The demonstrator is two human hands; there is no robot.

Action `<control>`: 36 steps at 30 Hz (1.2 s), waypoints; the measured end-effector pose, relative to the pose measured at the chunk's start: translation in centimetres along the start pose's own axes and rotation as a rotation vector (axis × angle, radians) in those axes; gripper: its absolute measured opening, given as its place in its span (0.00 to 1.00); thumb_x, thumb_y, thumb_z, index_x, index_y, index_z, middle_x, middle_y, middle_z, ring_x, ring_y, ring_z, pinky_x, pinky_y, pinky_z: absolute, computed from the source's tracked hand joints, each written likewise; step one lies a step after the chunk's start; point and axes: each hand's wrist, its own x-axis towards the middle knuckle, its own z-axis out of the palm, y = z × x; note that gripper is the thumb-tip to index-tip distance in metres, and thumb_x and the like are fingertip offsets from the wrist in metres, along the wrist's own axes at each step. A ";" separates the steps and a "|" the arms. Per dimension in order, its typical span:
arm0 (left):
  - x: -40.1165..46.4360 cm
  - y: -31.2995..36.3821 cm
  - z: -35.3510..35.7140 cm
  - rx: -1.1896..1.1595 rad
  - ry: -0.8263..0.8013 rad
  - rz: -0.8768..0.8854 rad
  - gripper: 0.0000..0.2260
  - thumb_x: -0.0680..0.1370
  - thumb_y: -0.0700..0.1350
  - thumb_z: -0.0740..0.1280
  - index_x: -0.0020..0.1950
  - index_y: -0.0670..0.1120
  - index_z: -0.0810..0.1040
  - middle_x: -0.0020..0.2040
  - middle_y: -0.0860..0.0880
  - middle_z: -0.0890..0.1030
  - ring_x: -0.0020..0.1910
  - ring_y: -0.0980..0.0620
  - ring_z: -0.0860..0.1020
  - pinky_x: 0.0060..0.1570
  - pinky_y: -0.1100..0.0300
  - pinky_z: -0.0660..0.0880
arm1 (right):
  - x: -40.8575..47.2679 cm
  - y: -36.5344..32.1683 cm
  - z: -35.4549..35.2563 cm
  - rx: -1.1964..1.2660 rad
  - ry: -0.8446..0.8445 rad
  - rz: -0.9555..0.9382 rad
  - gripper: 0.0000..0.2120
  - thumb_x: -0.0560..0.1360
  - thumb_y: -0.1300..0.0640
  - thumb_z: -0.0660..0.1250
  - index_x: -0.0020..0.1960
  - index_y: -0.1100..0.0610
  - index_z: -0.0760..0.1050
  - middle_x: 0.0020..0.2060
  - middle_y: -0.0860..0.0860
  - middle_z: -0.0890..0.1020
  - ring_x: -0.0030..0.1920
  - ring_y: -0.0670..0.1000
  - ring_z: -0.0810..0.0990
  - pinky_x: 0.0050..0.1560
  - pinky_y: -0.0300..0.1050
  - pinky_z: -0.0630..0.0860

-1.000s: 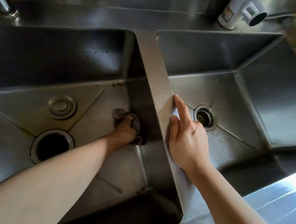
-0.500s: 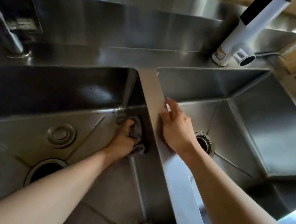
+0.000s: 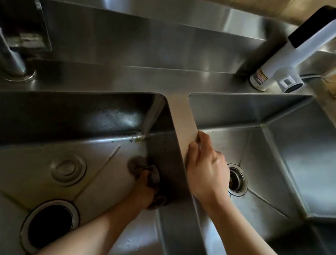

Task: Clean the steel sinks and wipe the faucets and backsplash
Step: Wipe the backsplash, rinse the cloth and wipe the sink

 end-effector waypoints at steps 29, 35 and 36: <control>1.7 3.6 0.5 -0.324 0.151 -0.102 0.06 0.81 0.38 0.54 0.54 0.39 0.69 0.32 0.41 0.73 0.26 0.46 0.72 0.24 0.61 0.69 | 0.4 -0.2 -0.1 0.048 -0.044 0.028 0.14 0.80 0.56 0.52 0.64 0.51 0.69 0.42 0.60 0.81 0.43 0.66 0.77 0.37 0.51 0.69; -1.5 10.5 -0.6 -0.324 0.045 0.327 0.10 0.80 0.37 0.58 0.50 0.52 0.70 0.41 0.51 0.76 0.35 0.56 0.75 0.25 0.67 0.72 | 0.1 -0.3 -0.4 0.022 -0.040 0.041 0.12 0.81 0.56 0.52 0.62 0.50 0.68 0.42 0.59 0.82 0.44 0.66 0.77 0.36 0.49 0.65; -1.6 11.0 -0.8 -0.317 0.034 0.350 0.10 0.80 0.37 0.58 0.48 0.53 0.69 0.40 0.52 0.76 0.35 0.57 0.76 0.25 0.66 0.72 | 0.0 -0.4 -0.4 0.019 -0.029 0.031 0.12 0.81 0.56 0.52 0.62 0.51 0.68 0.42 0.59 0.82 0.44 0.65 0.78 0.35 0.49 0.64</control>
